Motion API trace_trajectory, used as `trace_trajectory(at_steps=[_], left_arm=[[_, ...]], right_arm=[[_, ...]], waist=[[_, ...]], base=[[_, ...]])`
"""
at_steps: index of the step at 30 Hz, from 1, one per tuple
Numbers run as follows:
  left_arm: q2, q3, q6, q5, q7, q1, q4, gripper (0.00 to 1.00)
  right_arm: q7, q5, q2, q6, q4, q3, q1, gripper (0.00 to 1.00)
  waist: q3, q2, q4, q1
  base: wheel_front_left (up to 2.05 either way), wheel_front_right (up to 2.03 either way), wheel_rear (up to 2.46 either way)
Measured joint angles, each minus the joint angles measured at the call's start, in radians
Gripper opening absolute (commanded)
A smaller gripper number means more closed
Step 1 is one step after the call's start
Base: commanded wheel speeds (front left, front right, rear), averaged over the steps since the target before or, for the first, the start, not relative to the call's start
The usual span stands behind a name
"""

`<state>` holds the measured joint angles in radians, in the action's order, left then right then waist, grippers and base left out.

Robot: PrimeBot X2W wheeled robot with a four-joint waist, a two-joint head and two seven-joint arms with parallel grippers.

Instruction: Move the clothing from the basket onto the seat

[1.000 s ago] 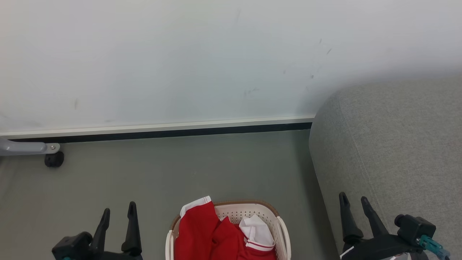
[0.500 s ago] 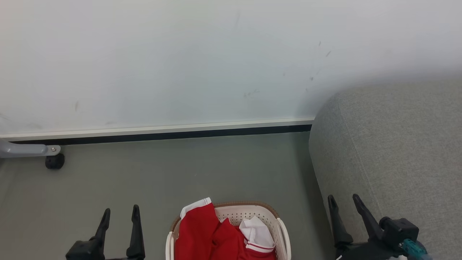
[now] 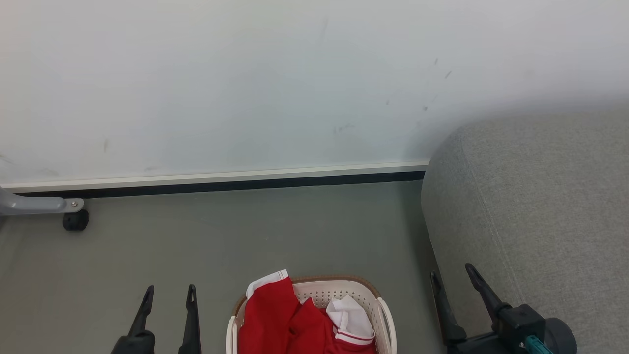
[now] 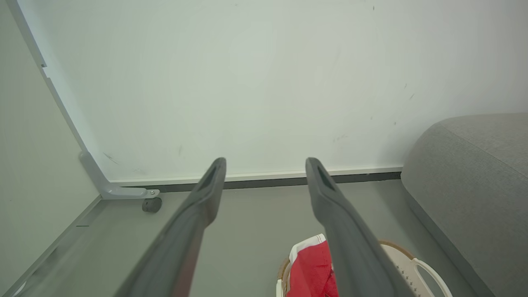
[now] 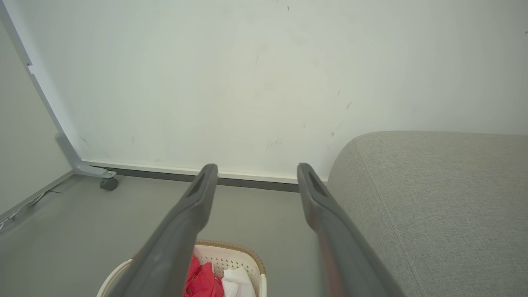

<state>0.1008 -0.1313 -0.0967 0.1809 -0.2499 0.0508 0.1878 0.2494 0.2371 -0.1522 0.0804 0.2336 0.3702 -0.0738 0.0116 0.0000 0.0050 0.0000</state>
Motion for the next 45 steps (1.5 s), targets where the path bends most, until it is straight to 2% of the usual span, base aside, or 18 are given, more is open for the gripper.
trace_trajectory(at_steps=[29, 38, 45], left_arm=[[-0.008, 0.021, 0.017, 0.002, 0.000, 0.000, 0.011, 1.00], [-0.009, 0.008, 0.028, -0.011, 0.000, -0.012, -0.009, 1.00], [-0.014, -0.031, 0.045, -0.025, 0.000, -0.060, 0.035, 1.00]], right_arm=[[0.000, -0.003, 0.002, -0.003, -0.001, -0.016, 0.002, 1.00], [0.000, -0.008, 0.001, -0.003, -0.043, -0.042, -0.002, 1.00], [0.002, -0.020, -0.009, -0.003, -0.071, -0.062, -0.025, 1.00]], waist=[[-0.009, 0.0000, 0.002, 0.0000], [-0.073, 0.0000, 0.003, 0.0000], [-0.158, 0.0001, -0.001, 0.0001]], base=[[0.00, 0.00, 0.00], [0.00, 0.00, 0.00], [0.00, 0.00, 0.00]])
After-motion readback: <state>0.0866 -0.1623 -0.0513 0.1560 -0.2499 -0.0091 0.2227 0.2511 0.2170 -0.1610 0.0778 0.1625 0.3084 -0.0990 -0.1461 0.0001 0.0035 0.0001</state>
